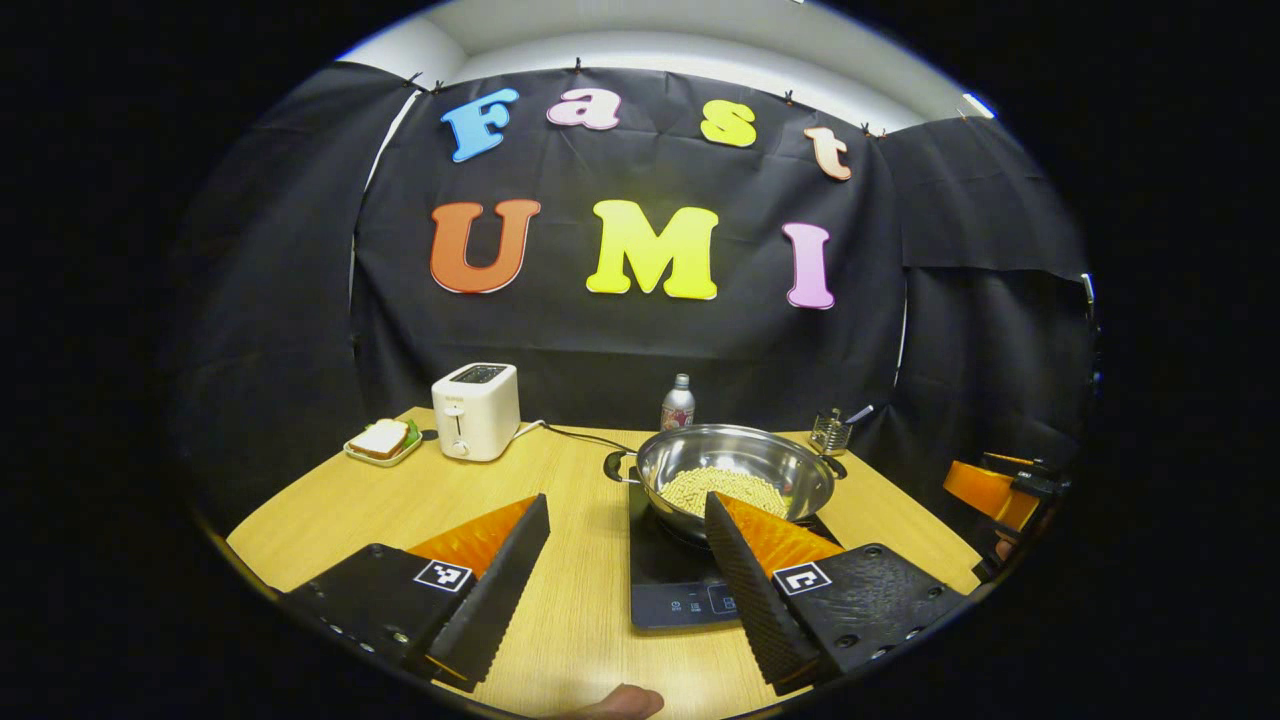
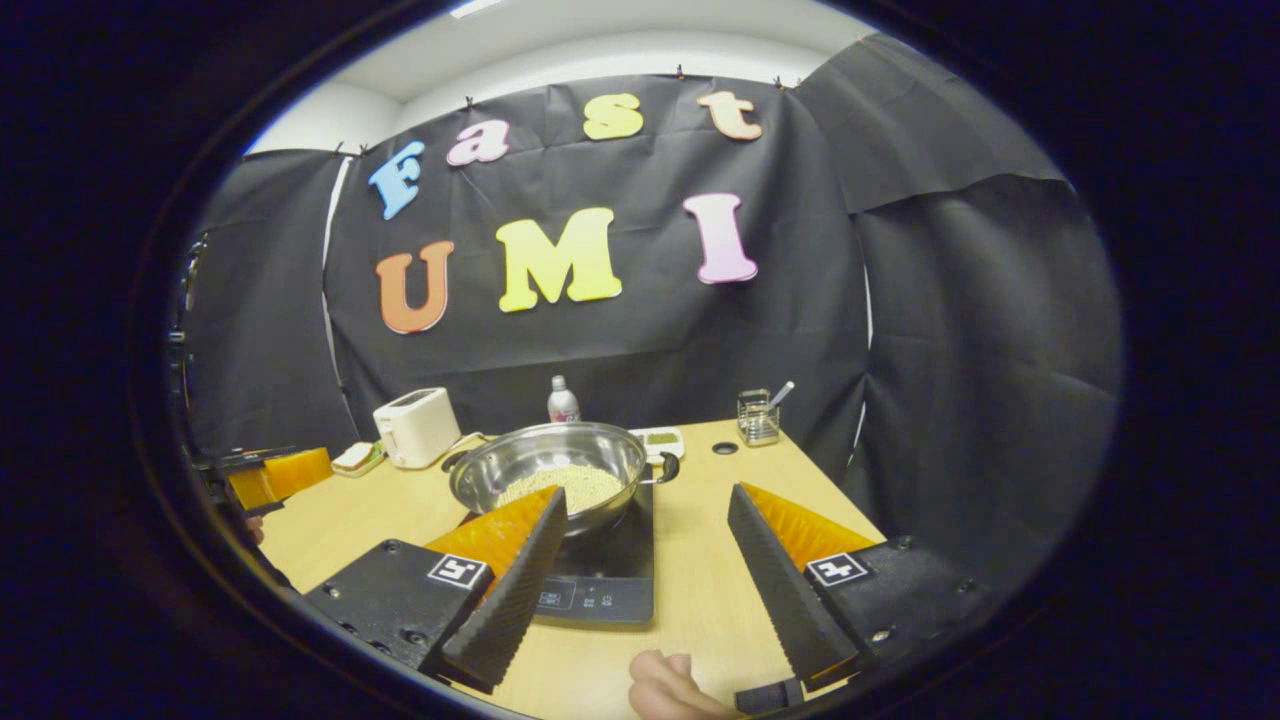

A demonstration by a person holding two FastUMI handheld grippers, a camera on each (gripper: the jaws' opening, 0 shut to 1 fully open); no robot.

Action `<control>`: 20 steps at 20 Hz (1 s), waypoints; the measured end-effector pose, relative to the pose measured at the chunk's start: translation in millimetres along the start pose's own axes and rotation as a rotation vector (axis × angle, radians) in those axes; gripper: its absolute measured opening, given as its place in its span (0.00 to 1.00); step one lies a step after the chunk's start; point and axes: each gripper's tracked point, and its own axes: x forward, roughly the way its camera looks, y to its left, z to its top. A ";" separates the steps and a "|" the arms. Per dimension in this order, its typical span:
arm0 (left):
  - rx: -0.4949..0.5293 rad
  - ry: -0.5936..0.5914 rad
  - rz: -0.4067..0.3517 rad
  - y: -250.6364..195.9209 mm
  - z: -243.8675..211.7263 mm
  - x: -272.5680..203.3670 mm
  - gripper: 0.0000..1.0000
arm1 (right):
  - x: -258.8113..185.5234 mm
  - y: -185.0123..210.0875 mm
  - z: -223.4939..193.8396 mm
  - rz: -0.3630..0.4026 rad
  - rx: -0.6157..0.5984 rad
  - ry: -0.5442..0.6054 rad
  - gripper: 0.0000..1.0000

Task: First push the handle of the pot to place it horizontally, then grasp the pot with both hands and set it on the induction cooktop.

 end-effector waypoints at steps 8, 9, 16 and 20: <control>0.068 -0.143 0.085 21.8 72.3 -84.8 0.95 | -97.0 -2.5 83.3 -0.051 -0.065 -0.193 0.96; 0.066 -0.167 0.102 26.3 80.3 -90.8 0.95 | -104.3 -3.6 87.4 -0.059 -0.069 -0.202 1.00; 0.026 -0.150 0.045 5.5 81.9 -109.6 0.84 | -145.5 -13.6 100.1 -0.084 -0.066 -0.249 0.96; 0.032 -0.138 0.024 -3.5 78.7 -112.5 0.84 | -154.5 -11.4 102.1 -0.090 -0.062 -0.264 1.00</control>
